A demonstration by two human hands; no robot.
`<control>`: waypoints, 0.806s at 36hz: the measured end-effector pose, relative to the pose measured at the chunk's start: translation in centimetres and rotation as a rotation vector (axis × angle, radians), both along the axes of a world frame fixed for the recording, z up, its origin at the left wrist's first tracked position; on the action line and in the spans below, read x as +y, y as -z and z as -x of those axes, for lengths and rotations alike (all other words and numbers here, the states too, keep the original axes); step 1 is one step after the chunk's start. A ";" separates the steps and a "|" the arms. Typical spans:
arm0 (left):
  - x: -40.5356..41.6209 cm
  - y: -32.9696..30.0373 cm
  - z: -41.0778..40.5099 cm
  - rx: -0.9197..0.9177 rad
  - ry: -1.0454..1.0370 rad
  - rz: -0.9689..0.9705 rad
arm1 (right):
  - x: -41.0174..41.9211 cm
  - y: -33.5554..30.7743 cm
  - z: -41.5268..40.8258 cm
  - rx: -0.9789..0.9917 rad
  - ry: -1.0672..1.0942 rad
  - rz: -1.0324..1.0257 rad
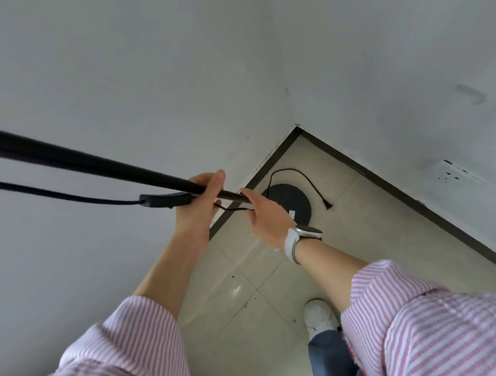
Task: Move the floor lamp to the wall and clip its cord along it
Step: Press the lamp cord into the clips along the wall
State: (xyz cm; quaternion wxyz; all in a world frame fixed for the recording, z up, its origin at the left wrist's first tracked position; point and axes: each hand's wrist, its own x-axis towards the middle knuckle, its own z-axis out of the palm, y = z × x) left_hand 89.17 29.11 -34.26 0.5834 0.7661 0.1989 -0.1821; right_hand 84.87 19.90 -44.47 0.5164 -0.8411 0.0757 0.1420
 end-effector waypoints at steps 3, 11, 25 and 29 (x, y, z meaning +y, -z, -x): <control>0.7 -1.1 1.4 0.089 -0.029 0.021 | -0.8 -2.1 0.6 -0.007 -0.010 -0.017; 3.9 -4.5 4.5 0.121 0.007 -0.042 | -0.2 -7.0 0.3 -0.033 -0.197 -0.049; 7.4 -6.8 6.7 -0.105 0.136 -0.336 | 0.8 -9.5 0.1 -0.171 -0.053 -0.055; 5.2 -10.3 4.6 -0.341 0.152 -0.116 | 0.3 -10.6 -0.4 -0.240 -0.044 -0.086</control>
